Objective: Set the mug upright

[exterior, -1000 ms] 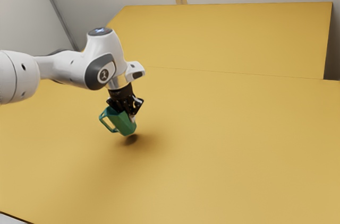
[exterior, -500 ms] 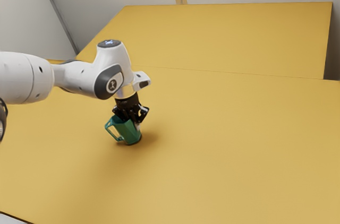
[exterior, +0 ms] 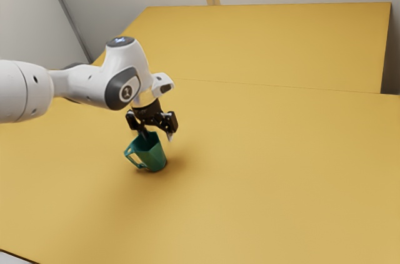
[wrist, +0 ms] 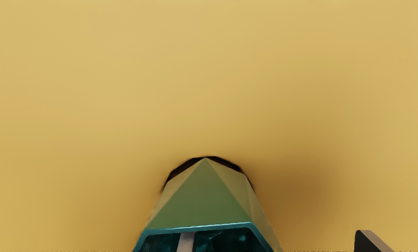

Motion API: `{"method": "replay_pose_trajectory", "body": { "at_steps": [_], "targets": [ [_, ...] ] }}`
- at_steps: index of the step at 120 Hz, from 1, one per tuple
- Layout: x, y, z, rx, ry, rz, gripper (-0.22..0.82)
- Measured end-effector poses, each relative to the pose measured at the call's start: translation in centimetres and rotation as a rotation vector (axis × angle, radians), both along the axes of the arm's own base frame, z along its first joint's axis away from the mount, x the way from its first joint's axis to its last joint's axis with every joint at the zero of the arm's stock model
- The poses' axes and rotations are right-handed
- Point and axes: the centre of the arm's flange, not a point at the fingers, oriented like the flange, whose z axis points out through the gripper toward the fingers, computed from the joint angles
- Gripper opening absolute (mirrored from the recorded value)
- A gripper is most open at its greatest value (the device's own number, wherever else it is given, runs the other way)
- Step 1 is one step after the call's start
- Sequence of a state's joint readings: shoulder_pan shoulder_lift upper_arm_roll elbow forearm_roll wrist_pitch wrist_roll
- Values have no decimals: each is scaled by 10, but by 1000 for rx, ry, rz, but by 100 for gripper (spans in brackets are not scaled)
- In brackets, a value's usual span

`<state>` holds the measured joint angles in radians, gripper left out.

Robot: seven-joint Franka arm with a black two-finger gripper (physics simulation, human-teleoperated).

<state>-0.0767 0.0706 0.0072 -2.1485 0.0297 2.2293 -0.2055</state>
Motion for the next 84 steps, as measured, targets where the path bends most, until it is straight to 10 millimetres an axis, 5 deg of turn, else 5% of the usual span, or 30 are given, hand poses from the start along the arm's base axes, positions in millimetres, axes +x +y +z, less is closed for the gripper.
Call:
{"method": "replay_pose_trajectory", "body": {
  "at_steps": [24, 84],
  "targets": [
    [-4, -2, 41, -8, -57, -6, 55],
    [21, -23, 193, 42, -152, -114, 60]
  ]
}}
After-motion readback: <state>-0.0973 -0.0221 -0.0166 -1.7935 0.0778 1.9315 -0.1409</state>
